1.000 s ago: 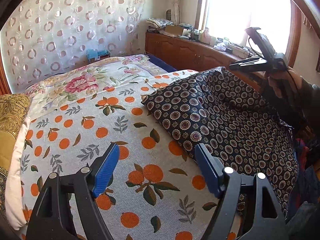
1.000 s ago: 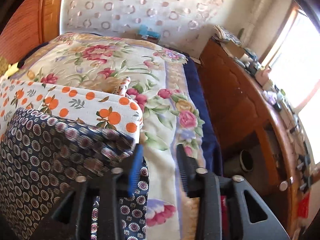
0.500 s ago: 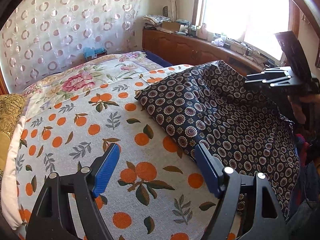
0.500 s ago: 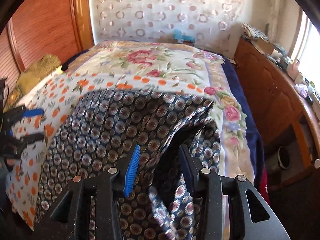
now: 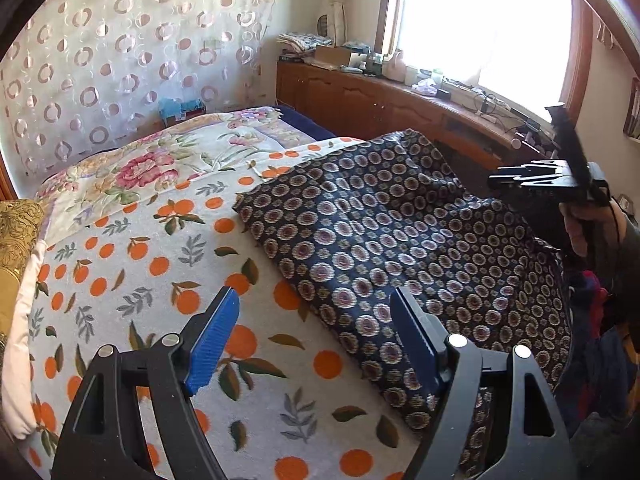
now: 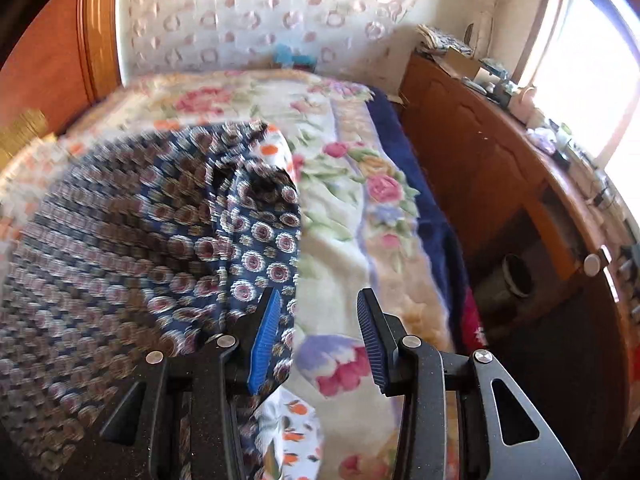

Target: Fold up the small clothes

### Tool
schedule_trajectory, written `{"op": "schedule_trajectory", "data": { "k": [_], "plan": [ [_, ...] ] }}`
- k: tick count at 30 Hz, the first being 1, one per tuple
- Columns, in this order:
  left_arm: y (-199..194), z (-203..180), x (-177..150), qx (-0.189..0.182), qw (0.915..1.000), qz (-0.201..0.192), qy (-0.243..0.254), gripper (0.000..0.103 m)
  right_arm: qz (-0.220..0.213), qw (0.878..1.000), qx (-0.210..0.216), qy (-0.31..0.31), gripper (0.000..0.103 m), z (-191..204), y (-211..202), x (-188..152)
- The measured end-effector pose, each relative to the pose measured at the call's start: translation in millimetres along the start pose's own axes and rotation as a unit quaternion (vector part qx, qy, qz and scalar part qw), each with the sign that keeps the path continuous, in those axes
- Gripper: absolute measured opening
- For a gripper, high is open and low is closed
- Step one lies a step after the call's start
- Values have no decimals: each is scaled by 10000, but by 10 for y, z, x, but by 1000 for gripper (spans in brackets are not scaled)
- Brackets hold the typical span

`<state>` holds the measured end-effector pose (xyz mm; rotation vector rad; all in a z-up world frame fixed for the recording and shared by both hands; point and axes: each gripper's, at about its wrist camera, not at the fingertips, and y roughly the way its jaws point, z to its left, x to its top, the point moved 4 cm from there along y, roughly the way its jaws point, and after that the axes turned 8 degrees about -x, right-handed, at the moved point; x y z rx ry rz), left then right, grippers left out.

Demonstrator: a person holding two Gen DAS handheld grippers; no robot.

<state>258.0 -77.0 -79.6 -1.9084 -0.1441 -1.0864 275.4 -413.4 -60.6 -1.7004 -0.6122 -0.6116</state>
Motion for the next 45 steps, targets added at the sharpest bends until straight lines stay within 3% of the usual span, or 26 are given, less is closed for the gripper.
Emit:
{"op": "schedule_trajectory", "data": {
  "k": [4, 9, 10, 11, 12, 20, 27, 38, 41, 43, 45],
  "plan": [
    [55, -136, -44, -22, 9999, 101, -62, 78, -201, 9972, 716, 122, 42, 113, -219, -82],
    [73, -296, -160, -48, 9997, 212, -132, 78, 57, 9943, 1060, -77, 42, 260, -226, -342],
    [76, -324, -190, -55, 9996, 236, -148, 78, 105, 9936, 1106, -198, 38, 266, -206, -399],
    [83, -351, -223, -48, 9995, 262, -162, 78, 106, 9933, 1113, -298, 27, 268, -204, -430],
    [89, -385, -265, -29, 9994, 296, -171, 78, 114, 9929, 1122, -373, 2, 227, -205, -427],
    [91, -604, -492, -20, 9989, 421, -218, 78, 149, 9955, 931, -1, 1, -43, -387, -613],
    [-14, -711, -656, 102, 9985, 464, -262, 78, -109, 9954, 897, 326, 44, 15, -696, -765],
    [-225, -751, -843, 196, 9979, 458, -407, 78, -153, 9939, 1040, 347, 54, 99, -1026, -1353],
    [-218, -784, -914, -72, 9972, 537, -520, 69, -67, 9937, 1047, 388, 55, 98, -981, -1435],
    [-210, -831, -966, -239, 9964, 574, -573, 53, 11, 9935, 1054, 420, 55, 94, -920, -1448],
    [-187, -892, -1012, -315, 9958, 659, -554, 49, 54, 9941, 1004, 398, 55, 119, -868, -1429]
  ]
}}
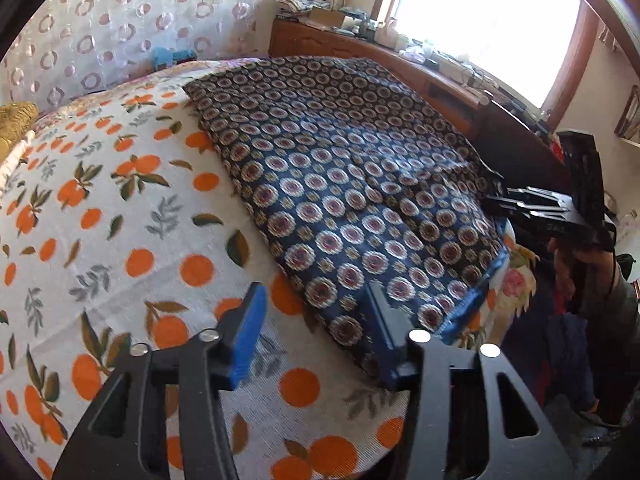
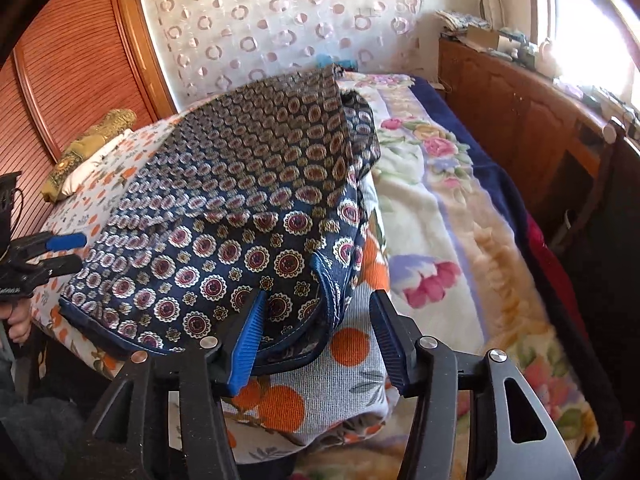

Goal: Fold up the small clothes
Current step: 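Press the folded bundle flat with both tools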

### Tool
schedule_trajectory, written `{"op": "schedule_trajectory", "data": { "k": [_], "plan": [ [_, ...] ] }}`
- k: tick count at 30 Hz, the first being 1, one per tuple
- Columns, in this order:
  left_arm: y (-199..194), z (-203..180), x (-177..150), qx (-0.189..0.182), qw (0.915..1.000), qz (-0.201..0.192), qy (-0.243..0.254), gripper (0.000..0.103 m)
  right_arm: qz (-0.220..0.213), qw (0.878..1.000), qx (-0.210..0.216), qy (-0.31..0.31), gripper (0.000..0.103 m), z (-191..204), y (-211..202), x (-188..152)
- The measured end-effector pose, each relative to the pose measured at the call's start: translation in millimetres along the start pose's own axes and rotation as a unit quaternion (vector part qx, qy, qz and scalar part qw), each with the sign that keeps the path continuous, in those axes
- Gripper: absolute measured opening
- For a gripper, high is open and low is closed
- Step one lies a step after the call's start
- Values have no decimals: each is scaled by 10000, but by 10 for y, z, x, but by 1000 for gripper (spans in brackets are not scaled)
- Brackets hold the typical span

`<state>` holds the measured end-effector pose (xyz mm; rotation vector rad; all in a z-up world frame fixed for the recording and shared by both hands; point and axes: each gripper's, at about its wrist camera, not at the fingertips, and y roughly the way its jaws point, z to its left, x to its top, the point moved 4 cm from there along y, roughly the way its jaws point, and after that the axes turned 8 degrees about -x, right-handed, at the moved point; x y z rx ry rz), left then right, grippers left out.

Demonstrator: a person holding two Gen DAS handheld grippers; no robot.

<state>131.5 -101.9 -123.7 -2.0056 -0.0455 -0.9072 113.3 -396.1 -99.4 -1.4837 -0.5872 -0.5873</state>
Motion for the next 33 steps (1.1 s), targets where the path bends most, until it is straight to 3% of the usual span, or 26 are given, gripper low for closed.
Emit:
{"op": "schedule_trajectory", "data": {
  "k": [9, 11, 13, 29, 30, 33],
  "plan": [
    [16, -136, -99, 31, 9998, 92, 144, 48, -14, 9996, 48, -294, 54, 130, 1, 61],
    [10, -150, -113, 25, 9999, 99, 137, 48, -38, 9994, 49, -346, 48, 157, 26, 54],
    [-1, -167, -129, 36, 9998, 104, 146, 48, -63, 9990, 103, -428, 30, 220, 35, 45],
    [3, -213, -157, -126, 9999, 86, 77, 49, -159, 9988, 147, -445, 13, 214, 36, -4],
    [4, -225, -163, -152, 9998, 89, 72, 48, -150, 9988, 186, -437, 10, 213, 35, -6],
    [19, -257, -178, -279, 9995, 158, 73, 22, -197, 9986, 263, -407, 7, 221, 28, 3]
  ]
}}
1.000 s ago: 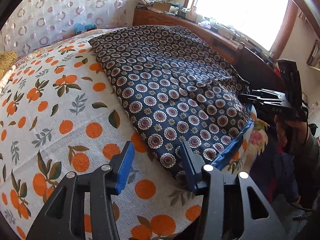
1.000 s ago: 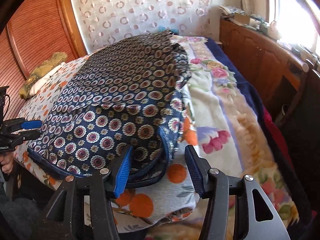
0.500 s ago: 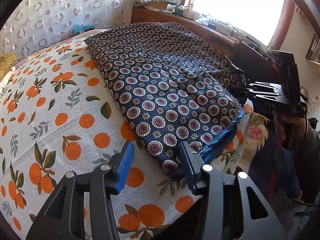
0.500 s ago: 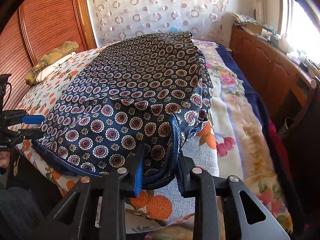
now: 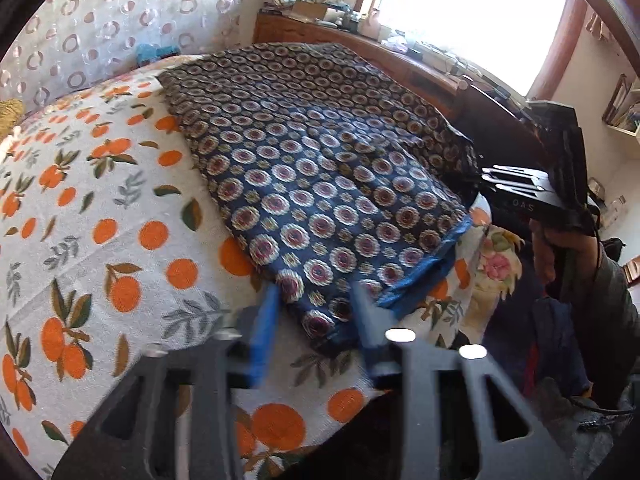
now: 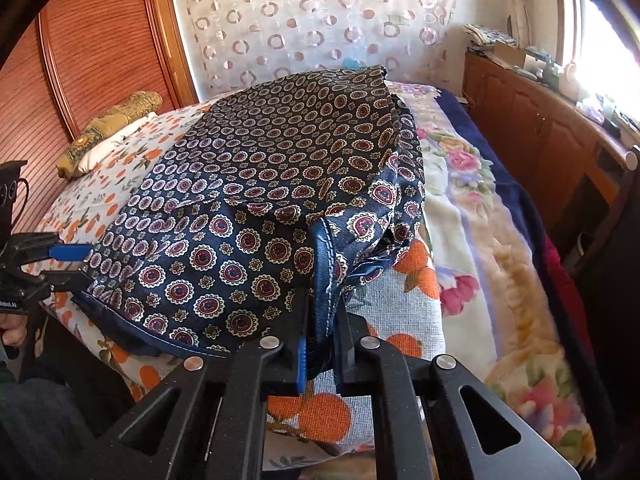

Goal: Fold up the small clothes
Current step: 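Press the folded bundle flat with both tools, then grasp the blue-trimmed edge with both tools and lift it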

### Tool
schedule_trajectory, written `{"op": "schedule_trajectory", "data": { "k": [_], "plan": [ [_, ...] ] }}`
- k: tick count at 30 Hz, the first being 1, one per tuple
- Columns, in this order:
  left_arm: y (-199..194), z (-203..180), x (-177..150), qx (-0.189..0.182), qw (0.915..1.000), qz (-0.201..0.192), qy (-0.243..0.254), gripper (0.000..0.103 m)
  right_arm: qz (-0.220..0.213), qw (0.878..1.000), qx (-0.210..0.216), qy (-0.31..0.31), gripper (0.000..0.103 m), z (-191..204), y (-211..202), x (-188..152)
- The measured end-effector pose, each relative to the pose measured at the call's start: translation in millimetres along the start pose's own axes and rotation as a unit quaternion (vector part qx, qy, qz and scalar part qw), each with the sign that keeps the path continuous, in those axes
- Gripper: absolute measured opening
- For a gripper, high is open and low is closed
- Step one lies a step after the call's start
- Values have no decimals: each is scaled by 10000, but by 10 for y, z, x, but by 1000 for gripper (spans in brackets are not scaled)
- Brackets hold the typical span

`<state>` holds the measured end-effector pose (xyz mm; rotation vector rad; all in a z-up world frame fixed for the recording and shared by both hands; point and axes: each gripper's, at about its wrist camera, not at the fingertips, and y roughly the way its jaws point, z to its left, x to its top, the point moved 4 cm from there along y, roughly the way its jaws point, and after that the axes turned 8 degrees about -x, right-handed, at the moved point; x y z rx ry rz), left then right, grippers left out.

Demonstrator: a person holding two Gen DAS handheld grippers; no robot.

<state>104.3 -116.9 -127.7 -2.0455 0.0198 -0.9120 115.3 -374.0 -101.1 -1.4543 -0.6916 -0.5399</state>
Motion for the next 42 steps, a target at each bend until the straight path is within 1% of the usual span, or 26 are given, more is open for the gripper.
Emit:
{"op": "schedule_trajectory", "data": {
  "k": [1, 2, 3, 4, 5, 6, 8, 13, 17, 21, 24, 29, 30, 34, 37, 41, 42],
  "plan": [
    [8, -9, -2, -46, 10000, 27, -9, 13, -30, 10000, 26, 8, 6, -1, -10, 8],
    [14, -15, 4, -80, 10000, 49, 4, 12, -91, 9999, 51, 32, 6, -7, -31, 24],
    [6, -23, 19, -95, 9999, 49, 33, 8, -177, 9998, 49, 65, 6, -24, -54, 35],
    [-16, -30, 46, -118, 9999, 26, 55, 6, -325, 9994, 48, 109, 6, -38, -102, 64],
    [-75, -47, 104, -183, 9998, -66, 86, 6, -422, 9990, 56, 113, 5, -40, -137, 90],
    [-126, -62, 165, -231, 9996, -138, 111, 5, -372, 9993, 0, -29, 5, -42, -173, 105],
    [-265, -108, 318, -301, 9987, -367, 206, 5, -557, 9984, 49, -54, 5, -42, -265, 198],
    [-543, -140, 769, -363, 9942, -933, 401, 4, -865, 9961, 171, -93, 5, -55, -428, 488],
    [-624, 0, 1089, -278, 9917, -1189, 394, 4, -1059, 9939, 319, -10, 5, -126, -474, 762],
    [-649, 179, 1374, -184, 9902, -1349, 312, 4, -1055, 9935, 406, 105, 5, -225, -370, 1027],
    [-618, 353, 1578, -79, 9897, -1410, 222, 4, -1010, 9937, 437, 202, 5, -296, -201, 1244],
    [-460, 680, 1874, 129, 9898, -1419, 24, 4, -803, 9958, 388, 223, 5, -371, 220, 1565],
    [-427, 729, 1909, 132, 9900, -1408, -31, 4, -754, 9962, 377, 223, 5, -325, 348, 1634],
    [-276, 958, 2062, 208, 9905, -1350, -184, 4, -625, 9973, 318, 233, 5, -264, 612, 1848],
    [-192, 1092, 2153, 253, 9907, -1306, -275, 4, -605, 9972, 341, 287, 5, -219, 672, 1980],
    [-88, 1253, 2221, 328, 9914, -1217, -361, 4, -590, 9975, 308, 238, 5, -222, 733, 2022],
    [-56, 1299, 2237, 369, 9914, -1189, -398, 4, -583, 9977, 283, 201, 8, -207, 734, 2026]
  ]
}}
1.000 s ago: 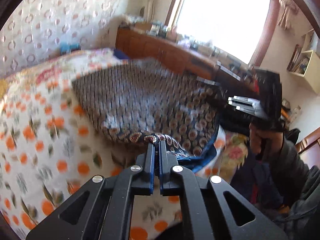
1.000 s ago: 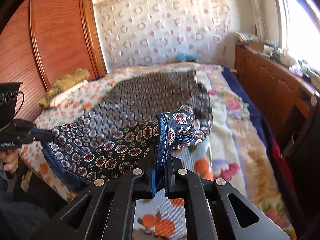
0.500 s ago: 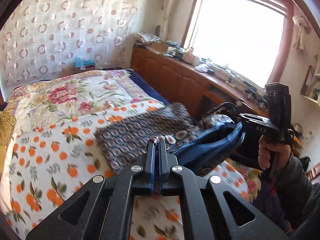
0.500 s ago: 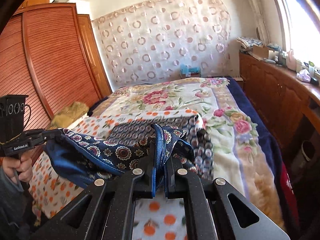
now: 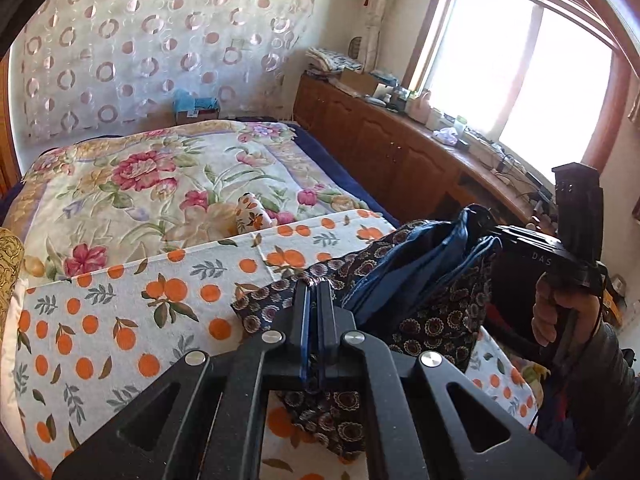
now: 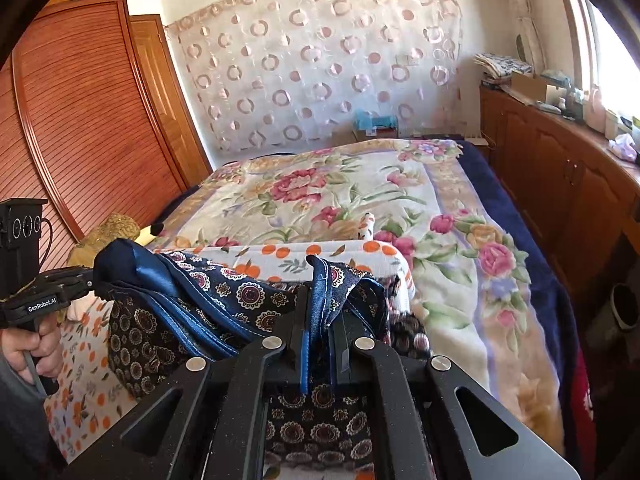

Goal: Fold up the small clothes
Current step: 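Grasp the blue-trimmed edge with both tools and lift it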

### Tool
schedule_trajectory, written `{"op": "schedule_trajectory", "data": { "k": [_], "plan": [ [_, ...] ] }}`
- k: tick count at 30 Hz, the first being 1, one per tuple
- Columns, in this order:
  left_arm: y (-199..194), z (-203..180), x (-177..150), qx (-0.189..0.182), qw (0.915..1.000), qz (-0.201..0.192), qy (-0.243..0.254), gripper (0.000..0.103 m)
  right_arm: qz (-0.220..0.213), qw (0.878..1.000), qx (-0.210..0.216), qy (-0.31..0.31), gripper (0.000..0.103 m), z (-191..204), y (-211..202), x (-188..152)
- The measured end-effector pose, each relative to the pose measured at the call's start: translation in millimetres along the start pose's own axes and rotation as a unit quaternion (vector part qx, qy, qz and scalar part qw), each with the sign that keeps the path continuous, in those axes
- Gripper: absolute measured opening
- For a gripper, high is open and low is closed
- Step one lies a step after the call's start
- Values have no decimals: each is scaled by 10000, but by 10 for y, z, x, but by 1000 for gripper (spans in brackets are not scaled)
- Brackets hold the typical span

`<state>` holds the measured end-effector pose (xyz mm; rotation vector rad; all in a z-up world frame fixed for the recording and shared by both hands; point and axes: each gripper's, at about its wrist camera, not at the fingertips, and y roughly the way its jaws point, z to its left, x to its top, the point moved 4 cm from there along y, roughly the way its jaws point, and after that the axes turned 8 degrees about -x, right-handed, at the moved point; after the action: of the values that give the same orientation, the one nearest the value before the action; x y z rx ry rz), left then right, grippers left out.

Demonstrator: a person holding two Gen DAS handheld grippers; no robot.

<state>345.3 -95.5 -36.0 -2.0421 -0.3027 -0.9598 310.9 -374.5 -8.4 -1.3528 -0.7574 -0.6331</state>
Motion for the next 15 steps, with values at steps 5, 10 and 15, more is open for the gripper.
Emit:
{"op": "schedule_trajectory", "data": {
  "k": [5, 10, 15],
  "plan": [
    [190, 167, 14, 245, 9994, 221, -94, 4, -87, 9985, -441, -313, 29, 45, 34, 52],
    [254, 222, 4, 178, 9991, 385, -81, 27, -248, 9961, -732, -432, 46, 76, -119, 8],
    [165, 176, 19, 227, 9993, 237, 179, 68, -19, 9964, -622, -581, 47, 105, -112, -198]
  ]
}}
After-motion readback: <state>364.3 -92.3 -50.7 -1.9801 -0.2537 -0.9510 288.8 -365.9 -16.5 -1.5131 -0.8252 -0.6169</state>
